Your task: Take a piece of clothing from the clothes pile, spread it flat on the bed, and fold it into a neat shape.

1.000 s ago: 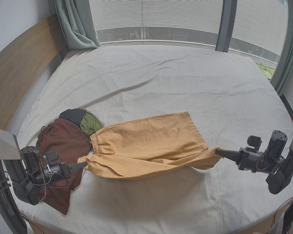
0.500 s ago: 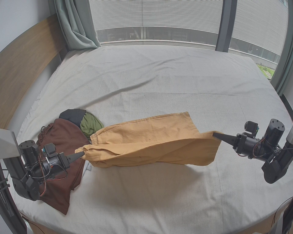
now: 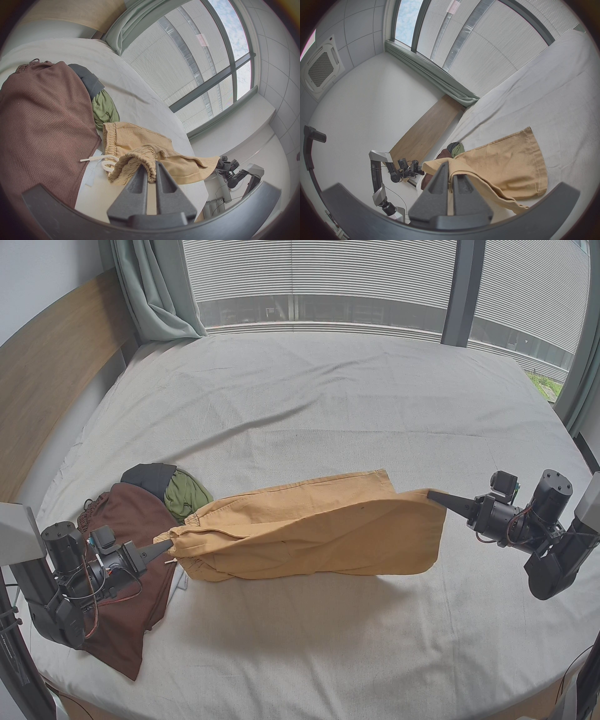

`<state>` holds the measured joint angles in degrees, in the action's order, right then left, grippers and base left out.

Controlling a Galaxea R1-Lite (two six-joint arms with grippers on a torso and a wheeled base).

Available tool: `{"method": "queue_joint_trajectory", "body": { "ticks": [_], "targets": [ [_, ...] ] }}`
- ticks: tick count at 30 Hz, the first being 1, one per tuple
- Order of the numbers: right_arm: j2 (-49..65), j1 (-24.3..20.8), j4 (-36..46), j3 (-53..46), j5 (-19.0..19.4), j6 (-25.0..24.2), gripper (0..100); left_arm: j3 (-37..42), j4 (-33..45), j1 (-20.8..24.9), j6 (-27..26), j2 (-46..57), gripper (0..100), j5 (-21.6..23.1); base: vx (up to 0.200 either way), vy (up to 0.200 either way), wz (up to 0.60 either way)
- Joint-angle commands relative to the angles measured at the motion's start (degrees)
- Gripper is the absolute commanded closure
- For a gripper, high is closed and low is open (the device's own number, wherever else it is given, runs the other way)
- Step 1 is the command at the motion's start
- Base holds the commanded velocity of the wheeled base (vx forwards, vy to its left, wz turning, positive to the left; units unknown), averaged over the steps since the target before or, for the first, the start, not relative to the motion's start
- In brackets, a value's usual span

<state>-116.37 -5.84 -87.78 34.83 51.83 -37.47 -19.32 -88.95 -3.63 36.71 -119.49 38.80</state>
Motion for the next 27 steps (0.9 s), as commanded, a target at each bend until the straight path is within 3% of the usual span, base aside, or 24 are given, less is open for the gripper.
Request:
{"method": "queue_joint_trajectory", "body": {
  "ticks": [1,27],
  "targets": [
    [-0.2,-0.1,0.0,1.9,0.0,-0.1,100,-0.4,-0.1,0.8,0.1,-0.3,100,-0.4,0.0,0.0,0.0],
    [-6.2,1.4,0.1,9.5,-0.2,-1.8,100,-3.4,-0.1,3.6,2.5,-1.4,100,-2.8,0.0,0.0,0.0]
  ]
}}
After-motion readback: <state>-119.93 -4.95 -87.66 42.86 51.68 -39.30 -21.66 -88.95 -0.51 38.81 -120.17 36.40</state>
